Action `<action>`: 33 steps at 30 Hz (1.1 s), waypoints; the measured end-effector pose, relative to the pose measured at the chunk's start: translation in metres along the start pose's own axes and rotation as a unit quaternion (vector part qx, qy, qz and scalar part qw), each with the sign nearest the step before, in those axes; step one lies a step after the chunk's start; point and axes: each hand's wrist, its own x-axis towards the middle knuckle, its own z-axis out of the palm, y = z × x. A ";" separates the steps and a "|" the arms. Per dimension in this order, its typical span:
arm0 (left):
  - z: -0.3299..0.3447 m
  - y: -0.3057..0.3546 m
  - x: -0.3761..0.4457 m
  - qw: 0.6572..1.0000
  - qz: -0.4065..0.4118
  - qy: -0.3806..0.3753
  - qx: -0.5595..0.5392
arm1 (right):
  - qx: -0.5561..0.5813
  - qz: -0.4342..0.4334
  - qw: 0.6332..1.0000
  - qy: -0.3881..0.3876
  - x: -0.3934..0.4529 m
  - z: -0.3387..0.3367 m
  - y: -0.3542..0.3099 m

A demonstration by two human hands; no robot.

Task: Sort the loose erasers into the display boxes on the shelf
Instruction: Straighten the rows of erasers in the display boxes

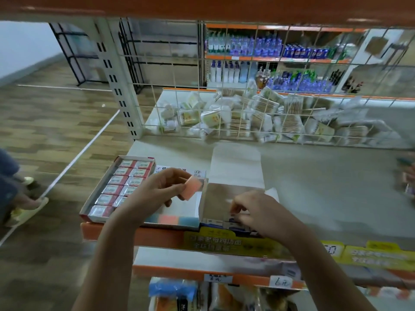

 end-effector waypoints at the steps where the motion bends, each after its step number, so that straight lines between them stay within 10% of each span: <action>1: -0.005 -0.002 0.000 0.999 -0.001 0.010 0.039 | 0.006 -0.007 1.000 0.007 0.001 -0.001 -0.002; 13: -0.006 -0.014 0.014 0.958 -0.023 -0.070 0.277 | 0.058 0.065 0.996 0.030 0.031 0.009 -0.044; 33: 0.004 -0.020 0.020 0.950 0.000 -0.089 0.301 | 0.109 0.094 0.990 0.010 0.027 0.007 -0.051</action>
